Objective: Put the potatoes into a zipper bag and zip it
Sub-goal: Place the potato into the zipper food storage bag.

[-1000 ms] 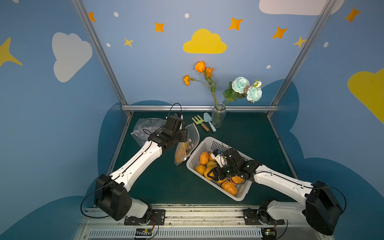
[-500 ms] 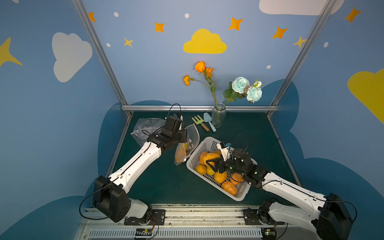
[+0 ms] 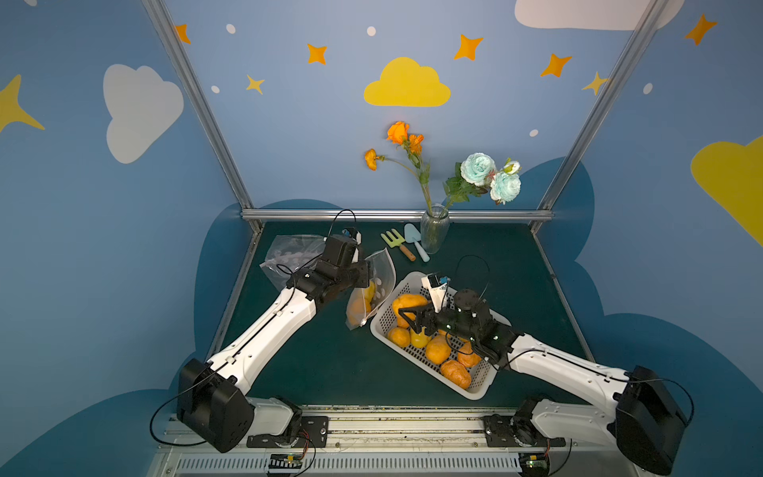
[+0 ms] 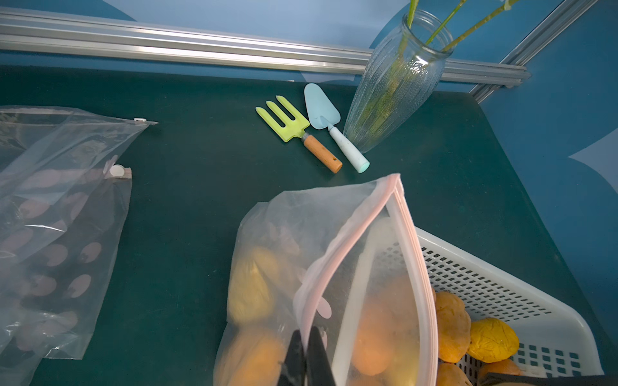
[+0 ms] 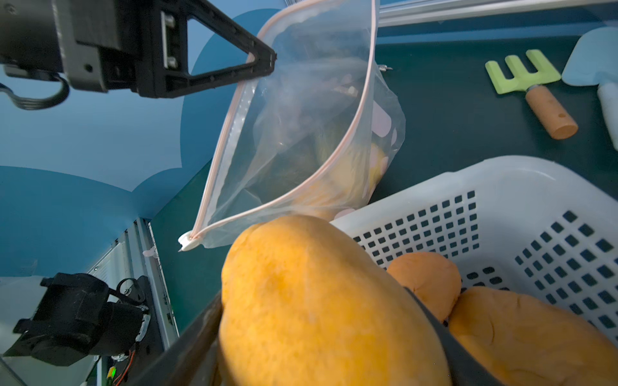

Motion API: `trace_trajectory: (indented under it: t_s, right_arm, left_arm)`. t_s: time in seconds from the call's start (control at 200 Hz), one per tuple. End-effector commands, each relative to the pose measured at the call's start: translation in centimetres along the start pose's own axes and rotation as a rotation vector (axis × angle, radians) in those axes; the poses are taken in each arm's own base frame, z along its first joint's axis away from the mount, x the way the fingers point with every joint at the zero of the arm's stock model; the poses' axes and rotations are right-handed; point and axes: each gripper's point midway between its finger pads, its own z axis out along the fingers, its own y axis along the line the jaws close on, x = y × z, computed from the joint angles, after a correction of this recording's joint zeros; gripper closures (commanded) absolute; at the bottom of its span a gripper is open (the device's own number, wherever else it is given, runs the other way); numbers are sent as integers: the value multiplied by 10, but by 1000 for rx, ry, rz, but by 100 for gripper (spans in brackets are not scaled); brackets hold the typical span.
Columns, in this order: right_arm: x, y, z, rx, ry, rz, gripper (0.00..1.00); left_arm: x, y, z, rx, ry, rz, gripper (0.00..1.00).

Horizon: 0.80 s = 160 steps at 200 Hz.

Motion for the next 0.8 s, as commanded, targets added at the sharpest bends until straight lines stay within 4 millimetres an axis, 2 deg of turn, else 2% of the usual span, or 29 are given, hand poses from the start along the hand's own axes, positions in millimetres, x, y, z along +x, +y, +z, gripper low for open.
trace_trajectory:
  t_s: [0.0, 0.075, 0.19, 0.265, 0.36, 0.491, 0.696, 0.796]
  right_arm:
    - [-58, 20, -20, -31, -201, -113, 93]
    - [-67, 31, -17, -81, -243, -197, 96]
    - [-71, 37, -5, -107, -203, -188, 96]
    - [-63, 45, 11, -160, -128, -210, 97]
    - [-59, 45, 31, -173, -61, -202, 97]
    - [-62, 34, 53, -116, -12, -185, 98]
    - [-58, -2, 81, 17, 89, -148, 99]
    - [-58, -18, 88, 66, 124, -97, 99]
  left_arm:
    - [-4, -3, -1, 13, -4, -7, 97]
    - [-4, -4, -1, 17, -7, -8, 97]
    - [-4, -8, 1, 34, 7, -10, 97]
    - [-4, -10, 3, 37, 11, -8, 97]
    - [-4, -10, 5, 39, 18, -11, 97]
    - [-4, -13, 6, 48, 23, -9, 97]
    - [-9, -17, -4, 57, 1, -5, 97]
    - [-12, -18, -9, 59, -12, 0, 97]
